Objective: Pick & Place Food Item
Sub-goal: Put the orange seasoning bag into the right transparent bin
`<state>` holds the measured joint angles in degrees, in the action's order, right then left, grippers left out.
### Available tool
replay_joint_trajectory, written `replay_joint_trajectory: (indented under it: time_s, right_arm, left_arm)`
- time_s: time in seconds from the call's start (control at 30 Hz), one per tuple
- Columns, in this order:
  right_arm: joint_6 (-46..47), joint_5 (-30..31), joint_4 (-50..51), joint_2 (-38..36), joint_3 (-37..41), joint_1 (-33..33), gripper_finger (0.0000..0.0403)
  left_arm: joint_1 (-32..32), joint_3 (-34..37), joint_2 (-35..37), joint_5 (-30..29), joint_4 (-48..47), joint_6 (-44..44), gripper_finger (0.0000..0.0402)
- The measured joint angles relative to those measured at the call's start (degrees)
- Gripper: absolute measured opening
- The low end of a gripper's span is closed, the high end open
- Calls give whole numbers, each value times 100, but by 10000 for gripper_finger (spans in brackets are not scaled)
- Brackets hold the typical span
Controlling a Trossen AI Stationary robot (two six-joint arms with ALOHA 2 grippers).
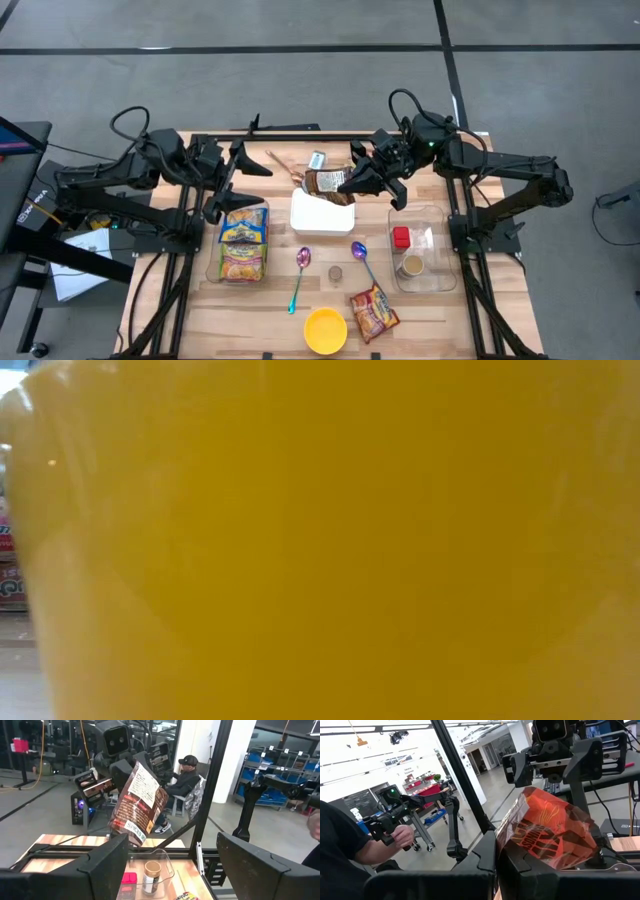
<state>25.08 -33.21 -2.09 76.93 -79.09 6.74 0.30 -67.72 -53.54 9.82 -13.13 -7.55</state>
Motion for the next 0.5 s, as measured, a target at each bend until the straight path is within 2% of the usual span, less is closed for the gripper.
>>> replay_joint_trajectory:
  time_s: [0.13, 0.27, 0.37, 0.5]
  right_arm:
    - [-14, -9, 40, 0, 0, 0, 0]
    - [-44, -356, 121, -19, 0, 2, 0]
    - [-44, -414, 593, -67, -4, 2, 0]
    - [-147, -430, 1833, -168, 6, -11, 0]
  left_arm:
    - [0, 0, 0, 0, 1, 0, 296]
    - [2, 0, 0, 0, 0, 0, 296]
    - [2, 0, 0, 2, 1, 0, 296]
    - [2, 0, -2, 2, 2, -2, 296]
